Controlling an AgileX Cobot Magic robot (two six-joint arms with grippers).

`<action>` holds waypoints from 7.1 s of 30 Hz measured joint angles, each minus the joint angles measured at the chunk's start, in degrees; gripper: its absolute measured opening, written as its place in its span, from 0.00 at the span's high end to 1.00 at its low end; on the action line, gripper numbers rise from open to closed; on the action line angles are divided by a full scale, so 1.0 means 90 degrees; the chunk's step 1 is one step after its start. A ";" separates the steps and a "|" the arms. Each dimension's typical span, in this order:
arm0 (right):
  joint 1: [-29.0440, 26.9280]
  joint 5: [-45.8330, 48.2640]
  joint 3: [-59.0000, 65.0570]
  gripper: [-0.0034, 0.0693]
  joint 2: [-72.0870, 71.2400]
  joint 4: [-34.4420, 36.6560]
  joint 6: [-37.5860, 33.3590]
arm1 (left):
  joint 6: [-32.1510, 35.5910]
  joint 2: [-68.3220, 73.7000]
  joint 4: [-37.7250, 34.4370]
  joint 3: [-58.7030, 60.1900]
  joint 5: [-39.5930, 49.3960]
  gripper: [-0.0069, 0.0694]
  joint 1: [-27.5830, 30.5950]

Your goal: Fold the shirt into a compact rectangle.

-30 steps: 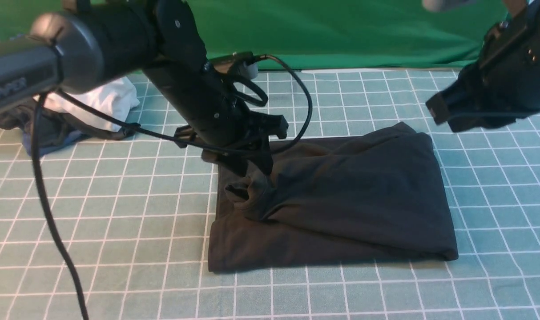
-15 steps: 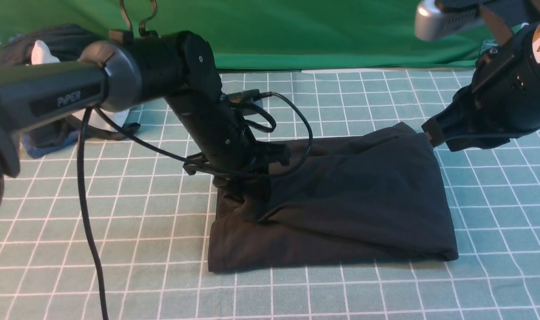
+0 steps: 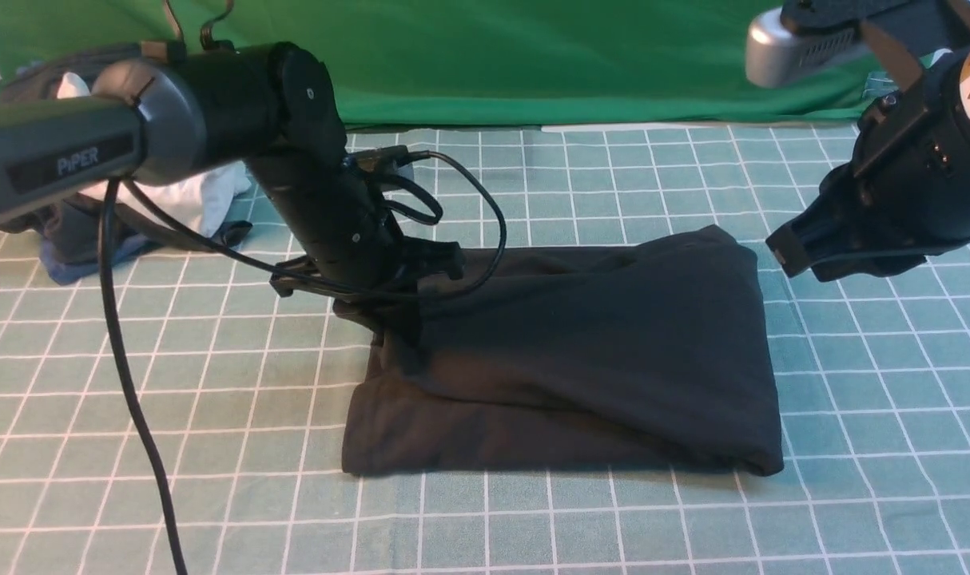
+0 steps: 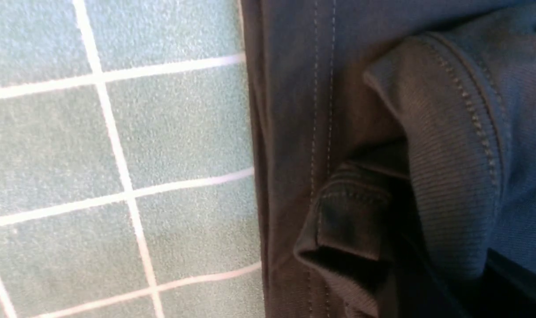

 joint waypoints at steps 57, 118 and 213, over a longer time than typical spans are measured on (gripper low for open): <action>0.0000 -0.0538 0.1479 0.92 -0.6316 -0.0292 -0.0616 | -0.1114 -0.0672 0.1574 -0.1783 0.1299 0.34 -0.0192; -0.2863 -0.6222 0.8815 0.76 -0.8880 0.0378 -0.1600 | 0.0049 -0.0695 0.1406 -0.1783 0.1164 0.82 -0.0192; -0.2863 -0.6235 0.8815 0.63 -0.8880 0.0359 -0.1597 | 0.0007 -1.2737 0.1815 0.9526 -0.4911 0.89 0.1968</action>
